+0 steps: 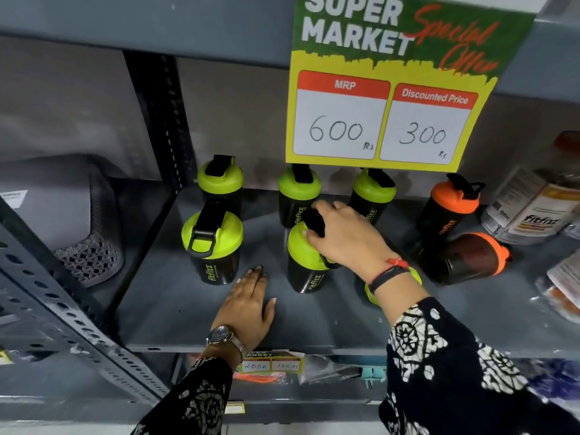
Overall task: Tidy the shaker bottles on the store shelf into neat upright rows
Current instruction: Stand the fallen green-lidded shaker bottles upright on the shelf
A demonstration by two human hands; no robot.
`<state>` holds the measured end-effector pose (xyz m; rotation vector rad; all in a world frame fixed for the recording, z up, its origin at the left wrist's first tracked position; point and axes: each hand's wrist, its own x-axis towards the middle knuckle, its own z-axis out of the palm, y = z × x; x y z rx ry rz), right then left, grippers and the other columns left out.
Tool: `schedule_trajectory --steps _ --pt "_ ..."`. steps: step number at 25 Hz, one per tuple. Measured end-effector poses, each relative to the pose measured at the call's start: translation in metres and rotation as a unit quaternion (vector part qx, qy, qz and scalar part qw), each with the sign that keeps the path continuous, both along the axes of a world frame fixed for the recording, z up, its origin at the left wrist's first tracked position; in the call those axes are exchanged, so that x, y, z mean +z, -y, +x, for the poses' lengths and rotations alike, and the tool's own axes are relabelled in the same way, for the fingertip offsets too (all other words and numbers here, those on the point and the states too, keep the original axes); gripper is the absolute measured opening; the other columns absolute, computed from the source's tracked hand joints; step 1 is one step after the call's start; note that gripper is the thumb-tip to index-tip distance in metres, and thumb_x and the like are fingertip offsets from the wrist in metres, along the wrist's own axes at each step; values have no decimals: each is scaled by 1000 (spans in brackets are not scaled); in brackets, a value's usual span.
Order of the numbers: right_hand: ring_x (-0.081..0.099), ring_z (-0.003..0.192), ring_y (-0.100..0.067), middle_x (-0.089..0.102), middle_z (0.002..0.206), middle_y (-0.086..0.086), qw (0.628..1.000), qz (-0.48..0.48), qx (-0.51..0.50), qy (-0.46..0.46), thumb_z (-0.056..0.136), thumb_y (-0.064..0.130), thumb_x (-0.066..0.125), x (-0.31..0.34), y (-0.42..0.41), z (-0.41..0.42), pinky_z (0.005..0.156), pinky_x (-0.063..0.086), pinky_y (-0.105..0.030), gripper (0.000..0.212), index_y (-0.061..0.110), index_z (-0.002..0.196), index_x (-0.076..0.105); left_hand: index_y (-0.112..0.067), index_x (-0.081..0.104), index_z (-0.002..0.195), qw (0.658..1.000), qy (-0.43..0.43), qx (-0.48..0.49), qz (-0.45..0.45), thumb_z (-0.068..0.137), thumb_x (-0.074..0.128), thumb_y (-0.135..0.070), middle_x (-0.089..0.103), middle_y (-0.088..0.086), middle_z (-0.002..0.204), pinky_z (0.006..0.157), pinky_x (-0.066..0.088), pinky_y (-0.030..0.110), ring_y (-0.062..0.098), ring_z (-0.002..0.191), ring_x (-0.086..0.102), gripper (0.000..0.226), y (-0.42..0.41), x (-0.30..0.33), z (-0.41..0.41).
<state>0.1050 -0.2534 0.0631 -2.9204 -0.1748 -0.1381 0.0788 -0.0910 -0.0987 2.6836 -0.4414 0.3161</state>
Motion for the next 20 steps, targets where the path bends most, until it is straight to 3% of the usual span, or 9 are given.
schedule_trajectory --steps 5,7,10,13,16,18,20 --pt "52 110 -40 51 118 -21 993 60 -97 31 87 36 53 -11 -20 0 86 46 -41 47 5 119 41 7 61 107 1000 -5 11 2 85 32 -34 63 25 111 78 48 54 39 99 61 55 1 -2 -1" --pt "52 110 -40 51 118 -21 992 60 -98 44 88 46 50 -10 -16 -7 84 46 -41 54 3 120 40 8 60 107 1000 -17 22 -3 96 16 -40 63 26 111 77 48 55 41 99 61 66 2 -2 -3" --pt "55 100 -40 57 109 -20 981 66 -90 160 89 50 42 -13 21 -30 74 48 -40 53 3 114 48 8 56 111 999 -11 36 -9 96 3 -45 61 26 115 82 45 55 40 104 58 77 8 -1 -19" --pt "58 83 -35 61 92 -15 974 60 -61 210 86 48 37 -37 85 -65 72 46 -38 48 5 100 54 4 45 123 999 11 9 -43 97 6 -44 55 24 124 106 23 33 31 119 42 67 32 0 -48" --pt "57 73 -28 61 87 -10 988 -2 -30 153 82 57 38 -76 128 -90 68 49 -34 50 10 96 50 0 39 126 997 24 -54 -44 97 8 -40 55 22 125 106 8 25 25 119 34 58 73 3 -60" --pt "56 71 -23 62 87 -5 988 -50 -6 145 82 66 28 -94 142 -96 64 50 -31 57 14 97 46 0 38 125 996 35 -68 -41 98 9 -37 56 22 124 105 14 26 27 118 38 55 102 3 -54" --pt "55 71 -19 63 87 -2 984 -77 6 161 77 69 32 -107 144 -95 62 50 -29 57 17 96 45 3 44 123 997 28 -50 -44 97 19 -34 58 23 121 99 33 32 33 113 49 52 117 2 -45"
